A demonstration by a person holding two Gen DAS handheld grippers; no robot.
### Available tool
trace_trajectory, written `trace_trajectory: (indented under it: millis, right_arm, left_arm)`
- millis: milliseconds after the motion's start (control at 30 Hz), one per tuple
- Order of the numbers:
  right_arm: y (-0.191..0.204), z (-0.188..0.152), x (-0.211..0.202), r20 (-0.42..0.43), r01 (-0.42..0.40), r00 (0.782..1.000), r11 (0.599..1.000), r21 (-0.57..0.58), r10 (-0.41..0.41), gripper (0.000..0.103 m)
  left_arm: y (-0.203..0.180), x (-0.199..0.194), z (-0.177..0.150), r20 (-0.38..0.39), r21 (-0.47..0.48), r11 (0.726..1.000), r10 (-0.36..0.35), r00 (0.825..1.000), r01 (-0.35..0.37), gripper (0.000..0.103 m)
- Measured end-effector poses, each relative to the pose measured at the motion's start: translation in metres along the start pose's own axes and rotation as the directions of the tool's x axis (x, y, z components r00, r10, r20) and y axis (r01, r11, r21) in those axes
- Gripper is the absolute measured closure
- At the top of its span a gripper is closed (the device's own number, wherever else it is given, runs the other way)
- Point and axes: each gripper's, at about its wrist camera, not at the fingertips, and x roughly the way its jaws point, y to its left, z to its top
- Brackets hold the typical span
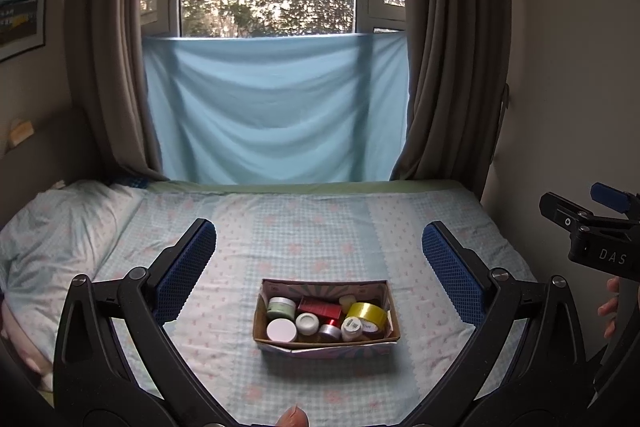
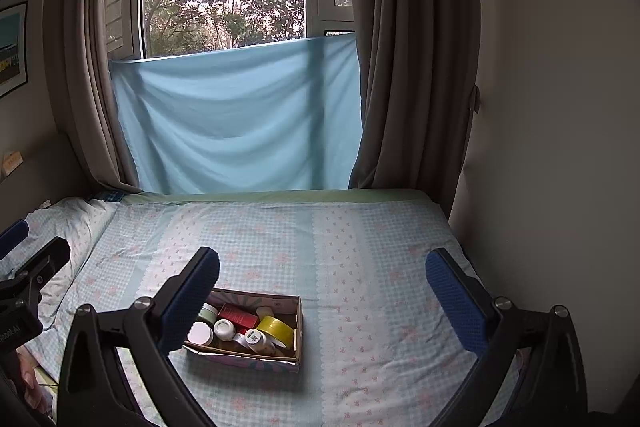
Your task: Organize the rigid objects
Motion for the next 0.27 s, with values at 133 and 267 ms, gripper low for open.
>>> trace_trajectory:
  millis: [133,267]
  right_arm:
    - [0.0013,0.0013,0.0017,-0.001,0.0,1.0,1.0,-0.002,0.0,0.0]
    - [0.0032,0.0024,0.0086,-0.023,-0.003,1.0,1.0,0.002,0.003,0.0]
  left_arm:
    - [0.0012,-0.0007,-0.0006,0.014,0.001,1.0,0.002,1.0,-0.002,0.0]
    - [0.0015,0.0064,-0.0021,-0.01,-0.001,1.0,-0.013,1.0,0.013,0.0]
